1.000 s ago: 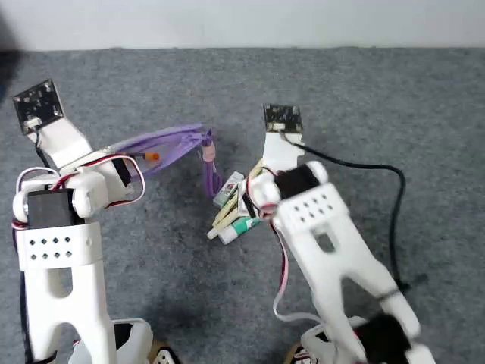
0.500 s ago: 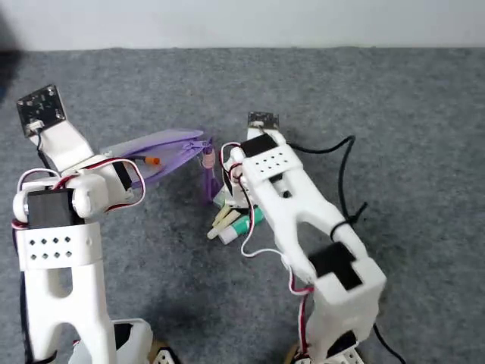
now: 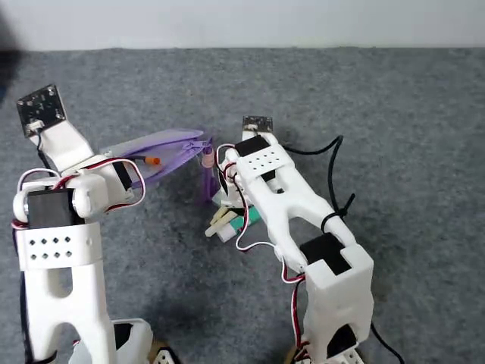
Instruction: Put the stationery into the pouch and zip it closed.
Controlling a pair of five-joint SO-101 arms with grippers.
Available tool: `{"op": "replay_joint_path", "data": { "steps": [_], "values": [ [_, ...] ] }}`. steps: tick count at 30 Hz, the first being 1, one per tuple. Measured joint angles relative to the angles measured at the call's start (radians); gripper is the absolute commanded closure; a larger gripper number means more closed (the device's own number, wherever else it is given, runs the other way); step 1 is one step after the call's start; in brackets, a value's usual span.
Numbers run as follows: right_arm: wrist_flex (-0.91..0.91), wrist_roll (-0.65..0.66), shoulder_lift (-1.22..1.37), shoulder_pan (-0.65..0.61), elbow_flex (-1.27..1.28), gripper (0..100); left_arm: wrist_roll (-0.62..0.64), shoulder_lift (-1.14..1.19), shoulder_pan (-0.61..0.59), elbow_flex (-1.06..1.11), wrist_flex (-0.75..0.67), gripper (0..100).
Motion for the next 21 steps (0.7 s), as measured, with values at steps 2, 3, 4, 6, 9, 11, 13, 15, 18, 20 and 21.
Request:
{"op": "replay_joint_path", "data": {
  "steps": [2,3,4,6,9,11,13,15,18,20,21],
  "values": [
    [-0.020,0.000,0.011,0.002,0.006,77.8,0.000,0.000,0.000,0.000,0.000,99],
    [-0.029,0.000,0.015,0.005,0.006,77.8,0.000,0.000,0.000,0.000,0.000,99],
    [-0.038,0.000,0.018,0.006,0.006,77.8,0.000,0.000,0.000,0.000,0.000,99],
    [-0.043,0.000,0.020,0.006,0.006,77.9,0.000,0.000,0.000,0.000,0.000,99],
    [-0.046,0.000,0.020,0.006,0.006,77.9,0.000,0.000,0.000,0.000,0.000,99],
    [-0.046,0.000,0.020,0.008,0.006,79.3,0.000,0.000,0.000,0.000,0.000,99],
    [-0.046,0.000,0.020,0.026,0.006,85.0,0.000,0.000,0.000,0.000,0.000,99],
    [-0.040,0.000,0.020,0.055,0.006,93.6,0.000,0.000,0.000,0.000,0.000,99],
    [-0.005,0.000,0.020,0.091,0.006,97.6,0.000,0.000,0.000,0.000,0.000,99],
    [0.026,0.000,0.020,0.103,0.006,95.4,0.000,0.000,0.000,0.000,0.000,99],
    [0.040,0.000,0.020,0.106,0.006,96.0,0.000,0.000,0.000,0.000,0.000,99]
  ]
}}
